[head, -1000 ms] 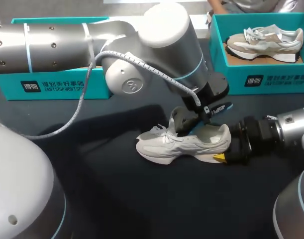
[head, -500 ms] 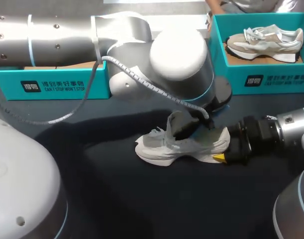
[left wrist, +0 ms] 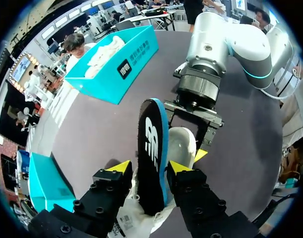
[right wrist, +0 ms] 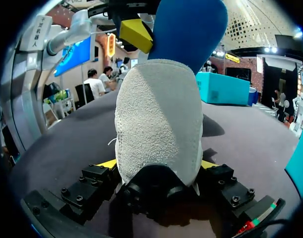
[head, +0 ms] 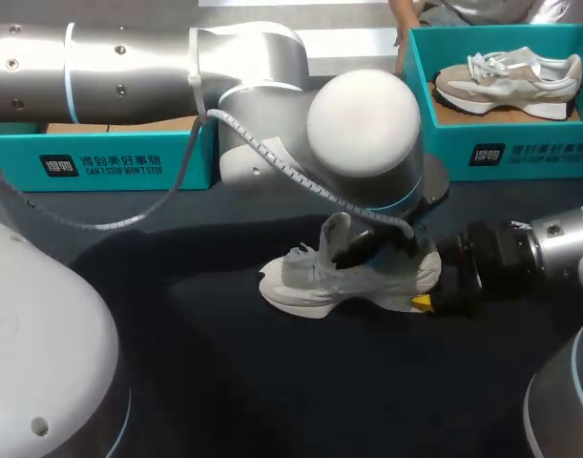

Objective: Take the shoe out of the shoebox, open the shoe tongue, remove and reinsert the insole, then place the shoe into the shoebox

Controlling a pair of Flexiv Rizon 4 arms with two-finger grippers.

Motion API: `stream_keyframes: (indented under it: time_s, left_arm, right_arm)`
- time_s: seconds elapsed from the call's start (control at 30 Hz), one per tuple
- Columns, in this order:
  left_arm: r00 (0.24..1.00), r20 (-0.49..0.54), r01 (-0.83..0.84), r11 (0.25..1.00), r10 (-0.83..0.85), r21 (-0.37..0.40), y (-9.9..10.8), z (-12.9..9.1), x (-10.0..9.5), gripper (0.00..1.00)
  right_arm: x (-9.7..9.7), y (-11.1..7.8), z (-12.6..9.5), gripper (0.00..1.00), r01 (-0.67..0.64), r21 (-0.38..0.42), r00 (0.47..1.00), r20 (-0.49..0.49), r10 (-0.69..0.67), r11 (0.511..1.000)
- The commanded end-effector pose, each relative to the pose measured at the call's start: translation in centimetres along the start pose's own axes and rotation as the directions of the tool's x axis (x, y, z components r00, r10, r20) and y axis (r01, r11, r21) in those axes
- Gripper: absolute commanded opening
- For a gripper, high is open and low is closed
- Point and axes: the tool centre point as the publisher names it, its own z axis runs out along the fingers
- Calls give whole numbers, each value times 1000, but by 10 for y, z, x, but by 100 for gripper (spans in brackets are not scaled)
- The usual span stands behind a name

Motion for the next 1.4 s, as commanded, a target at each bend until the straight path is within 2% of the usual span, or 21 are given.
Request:
stream_keyframes:
  time_s: [0.03, 0.33, 0.5, 0.83, 1.0, 1.13, 1.27, 1.4]
  left_arm:
    - [1000, -3, -1, 1000, 1, -4, -1, -1, 2, 47]
    - [1000, -3, -2, 1000, 2, 6, 7, -9, 0, 49]
    - [1000, 11, 25, 1000, -25, -1, 18, -11, 3, 49]
    - [996, -11, 83, 995, -83, 53, 21, -14, 11, 50]
    - [997, -12, 83, 994, -82, 73, 17, -12, 19, 55]
    - [997, 0, 74, 994, -74, 80, 15, -8, 24, 68]
    - [997, 7, 72, 994, -73, 86, 14, -3, 26, 63]
    - [996, 26, 81, 992, -84, 94, 14, 0, 30, 53]
  right_arm:
    - [0, -3, 3, 0, 0, 4, 1000, 1, 0, 1000]
    - [0, -3, 3, 0, 0, 4, 1000, 1, 0, 1000]
    - [0, -3, 3, 0, 0, 4, 1000, 1, 0, 1000]
    - [0, -3, 3, 0, 0, 4, 1000, 1, 0, 1000]
    - [0, -3, 3, 0, 0, 4, 1000, 1, 0, 1000]
    - [0, -3, 3, 0, 0, 4, 1000, 1, 0, 1000]
    - [0, -3, 3, 0, 0, 4, 1000, 1, 0, 1000]
    - [0, -3, 3, 0, 0, 4, 1000, 1, 0, 1000]
